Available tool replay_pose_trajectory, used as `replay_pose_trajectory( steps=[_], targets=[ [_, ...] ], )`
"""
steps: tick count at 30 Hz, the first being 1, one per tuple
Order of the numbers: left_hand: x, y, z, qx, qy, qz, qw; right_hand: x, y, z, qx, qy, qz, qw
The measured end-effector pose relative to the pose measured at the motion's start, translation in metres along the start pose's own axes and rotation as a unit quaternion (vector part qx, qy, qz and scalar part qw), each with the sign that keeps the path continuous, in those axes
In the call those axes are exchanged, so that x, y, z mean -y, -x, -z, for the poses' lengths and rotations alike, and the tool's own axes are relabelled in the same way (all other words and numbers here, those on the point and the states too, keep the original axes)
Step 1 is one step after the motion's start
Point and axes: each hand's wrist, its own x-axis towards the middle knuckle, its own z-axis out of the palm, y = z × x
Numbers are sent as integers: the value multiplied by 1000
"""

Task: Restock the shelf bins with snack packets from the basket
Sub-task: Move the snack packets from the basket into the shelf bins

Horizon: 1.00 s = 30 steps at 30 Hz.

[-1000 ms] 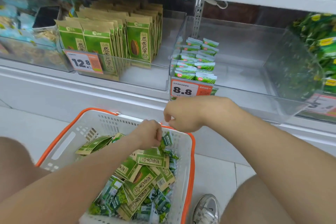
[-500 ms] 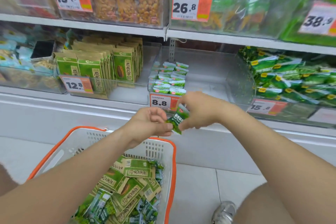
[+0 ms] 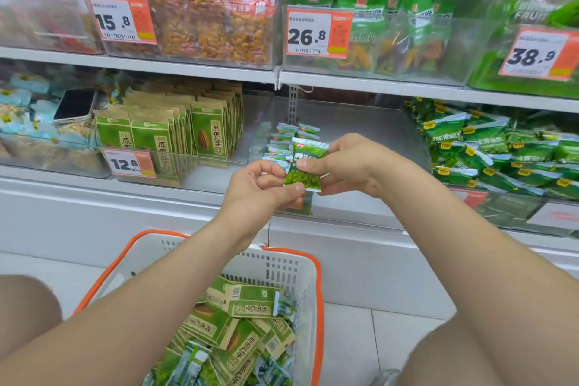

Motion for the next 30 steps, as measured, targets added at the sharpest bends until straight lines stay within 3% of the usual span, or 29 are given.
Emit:
replay_pose_trajectory(
  steps=[3,6,10,14,17,21,27,30],
  targets=[
    [-5,-3,-9,-23,-94,-46,994,5,-8,0,-53,-9,-9,998],
    [-7,-7,-16,-52,-254,-140,956,8,-15,5,-82,5,0,997],
    [-8,-25,-14,-79,-425,-279,858,4,-32,21,-162,78,4,984],
    [-11,-51,-9,-76,-573,-290,763,-7,-64,41,-252,246,18,936],
    [-12,-72,-2,-49,-636,-296,711,-15,-92,48,-251,269,6,930],
    [-15,-101,4,-36,-642,-295,707,-18,-135,46,-251,276,-30,927],
    [-18,-118,4,-29,-600,-229,766,-25,-194,42,-271,288,-101,913],
    [-15,-120,6,-42,-605,-220,765,-26,-210,45,-267,317,-132,901]
  ],
)
